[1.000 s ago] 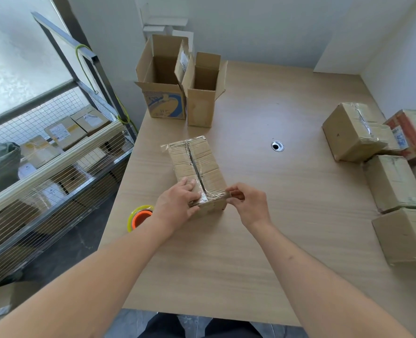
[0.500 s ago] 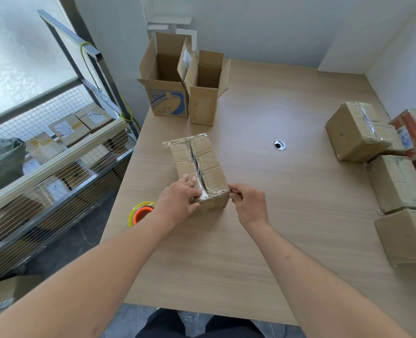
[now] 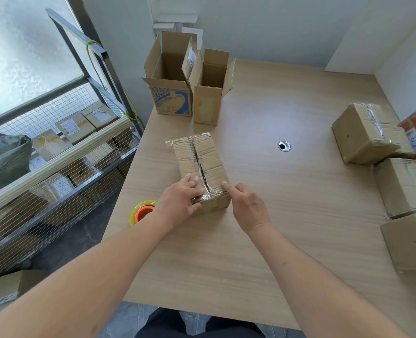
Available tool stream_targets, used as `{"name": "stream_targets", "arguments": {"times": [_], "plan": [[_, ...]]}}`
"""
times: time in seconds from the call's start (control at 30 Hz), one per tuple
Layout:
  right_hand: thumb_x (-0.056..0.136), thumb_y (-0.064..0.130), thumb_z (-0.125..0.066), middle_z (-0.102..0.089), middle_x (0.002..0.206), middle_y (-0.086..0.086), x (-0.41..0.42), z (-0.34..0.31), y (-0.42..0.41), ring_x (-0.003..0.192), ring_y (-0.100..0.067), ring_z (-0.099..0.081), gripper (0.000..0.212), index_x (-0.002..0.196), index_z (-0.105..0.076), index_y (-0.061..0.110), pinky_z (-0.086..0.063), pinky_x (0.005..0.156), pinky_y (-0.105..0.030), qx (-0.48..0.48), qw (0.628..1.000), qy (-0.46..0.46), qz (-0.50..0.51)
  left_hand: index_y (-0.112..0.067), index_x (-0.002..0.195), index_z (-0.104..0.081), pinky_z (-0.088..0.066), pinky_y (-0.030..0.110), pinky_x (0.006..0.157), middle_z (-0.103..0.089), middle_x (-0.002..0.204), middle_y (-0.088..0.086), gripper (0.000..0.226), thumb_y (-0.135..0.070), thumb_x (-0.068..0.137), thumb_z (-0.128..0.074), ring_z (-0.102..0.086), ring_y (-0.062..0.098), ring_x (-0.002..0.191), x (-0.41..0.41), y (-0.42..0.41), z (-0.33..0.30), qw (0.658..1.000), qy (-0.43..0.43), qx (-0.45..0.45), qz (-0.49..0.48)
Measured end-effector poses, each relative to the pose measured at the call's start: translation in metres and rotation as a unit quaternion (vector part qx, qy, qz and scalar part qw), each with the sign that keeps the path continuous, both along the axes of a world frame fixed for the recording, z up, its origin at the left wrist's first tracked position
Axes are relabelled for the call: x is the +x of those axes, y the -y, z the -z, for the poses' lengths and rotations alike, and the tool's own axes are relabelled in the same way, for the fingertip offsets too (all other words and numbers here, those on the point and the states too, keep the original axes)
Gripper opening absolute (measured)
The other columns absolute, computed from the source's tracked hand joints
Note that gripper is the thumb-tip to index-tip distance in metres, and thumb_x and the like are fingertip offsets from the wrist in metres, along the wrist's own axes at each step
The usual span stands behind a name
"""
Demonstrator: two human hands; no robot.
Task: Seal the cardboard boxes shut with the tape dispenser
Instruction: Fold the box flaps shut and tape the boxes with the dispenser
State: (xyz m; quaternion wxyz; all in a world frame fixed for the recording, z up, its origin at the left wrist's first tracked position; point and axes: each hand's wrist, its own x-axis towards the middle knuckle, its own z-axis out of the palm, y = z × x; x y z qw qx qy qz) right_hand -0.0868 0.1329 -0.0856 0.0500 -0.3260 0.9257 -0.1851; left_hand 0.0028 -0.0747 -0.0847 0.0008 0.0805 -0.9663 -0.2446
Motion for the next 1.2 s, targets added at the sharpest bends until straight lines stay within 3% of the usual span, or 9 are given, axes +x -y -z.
{"name": "stream_targets", "arguments": {"times": [0.13, 0.3, 0.43, 0.63, 0.73, 0.83, 0.97, 1.1, 1.2], "plan": [[0.095, 0.016, -0.066, -0.060, 0.094, -0.008, -0.007, -0.004, 0.001, 0.079, -0.038, -0.062, 0.047, 0.140, -0.060, 0.026, -0.052, 0.065, -0.042, -0.005, 1.000, 0.022, -0.003, -0.026, 0.123, -0.073, -0.049, 0.048, 0.105, -0.051, 0.151, -0.001, 0.044, -0.026, 0.081, -0.085, -0.035, 0.017, 0.148, 0.004, -0.001, 0.008, 0.999, -0.039, 0.022, -0.001], [0.095, 0.019, -0.064, -0.063, 0.086, -0.007, -0.010, -0.006, 0.006, 0.076, -0.037, -0.065, 0.039, 0.131, -0.065, 0.033, -0.037, 0.060, -0.033, 0.020, 0.999, -0.014, 0.029, -0.031, 0.131, -0.068, -0.044, 0.042, 0.110, -0.045, 0.154, -0.006, 0.059, -0.035, 0.076, -0.088, -0.029, 0.009, 0.148, 0.002, 0.020, 0.008, 0.998, -0.019, 0.042, 0.052], [0.098, 0.023, -0.061, -0.068, 0.093, -0.007, -0.010, -0.009, 0.007, 0.086, -0.036, -0.066, 0.038, 0.135, -0.062, 0.033, -0.037, 0.063, -0.032, 0.033, 0.999, 0.003, 0.032, -0.029, 0.133, -0.066, -0.048, 0.048, 0.107, -0.046, 0.154, -0.002, 0.059, -0.023, 0.078, -0.087, -0.030, 0.013, 0.147, 0.002, 0.024, 0.012, 0.997, -0.021, 0.032, 0.070], [0.084, 0.048, -0.075, -0.069, 0.097, -0.002, -0.012, -0.020, 0.017, 0.094, -0.029, -0.065, 0.040, 0.117, -0.067, 0.027, -0.052, 0.075, -0.036, 0.045, 0.997, 0.041, 0.043, -0.026, 0.131, -0.068, -0.049, 0.048, 0.106, -0.047, 0.153, 0.001, 0.057, -0.020, 0.078, -0.087, -0.033, 0.017, 0.147, 0.001, 0.023, 0.015, 0.996, -0.030, 0.032, 0.082], [0.087, 0.045, -0.072, -0.068, 0.099, -0.003, -0.011, -0.022, 0.021, 0.097, -0.030, -0.065, 0.034, 0.112, -0.067, 0.023, -0.051, 0.076, -0.036, 0.050, 0.996, 0.047, 0.053, -0.030, 0.135, -0.065, -0.041, 0.042, 0.114, -0.043, 0.156, -0.004, 0.063, -0.017, 0.077, -0.086, -0.031, 0.014, 0.149, -0.001, 0.030, 0.011, 0.994, 0.008, 0.046, 0.095], [0.088, 0.043, -0.071, -0.068, 0.097, -0.004, -0.010, -0.027, 0.023, 0.095, -0.031, -0.064, 0.032, 0.110, -0.066, 0.021, -0.050, 0.074, -0.036, 0.056, 0.996, 0.051, 0.052, -0.034, 0.141, -0.058, -0.033, 0.037, 0.119, -0.037, 0.159, -0.009, 0.069, -0.001, 0.083, -0.074, -0.027, 0.011, 0.151, -0.010, 0.044, 0.003, 0.987, 0.070, 0.021, 0.140], [0.093, 0.030, -0.067, -0.069, 0.093, -0.005, -0.004, -0.032, 0.021, 0.090, -0.032, -0.066, 0.025, 0.117, -0.066, 0.023, -0.048, 0.070, -0.035, 0.058, 0.996, 0.055, 0.049, -0.039, 0.136, -0.061, -0.038, 0.037, 0.113, -0.042, 0.156, -0.011, 0.059, 0.001, 0.093, -0.059, -0.033, 0.009, 0.148, -0.019, 0.044, -0.005, 0.987, 0.087, -0.031, 0.134], [0.097, 0.014, -0.057, -0.073, 0.106, 0.000, -0.002, -0.042, 0.011, 0.097, -0.028, -0.066, 0.041, 0.133, -0.063, 0.031, -0.039, 0.070, -0.031, 0.066, 0.992, 0.098, 0.051, -0.039, 0.139, -0.059, -0.038, 0.037, 0.113, -0.039, 0.158, -0.011, 0.060, 0.002, 0.095, -0.054, -0.031, 0.009, 0.149, -0.017, 0.039, -0.003, 0.985, 0.081, -0.061, 0.138], [0.100, 0.012, -0.048, -0.071, 0.116, 0.000, -0.003, -0.048, 0.008, 0.107, -0.030, -0.065, 0.051, 0.142, -0.056, 0.040, -0.044, 0.078, -0.032, 0.101, 0.991, 0.083, 0.041, -0.036, 0.137, -0.061, -0.042, 0.037, 0.110, -0.043, 0.155, -0.011, 0.057, 0.002, 0.094, -0.056, -0.038, 0.011, 0.146, -0.017, 0.036, -0.009, 0.984, 0.071, -0.077, 0.146]]}}
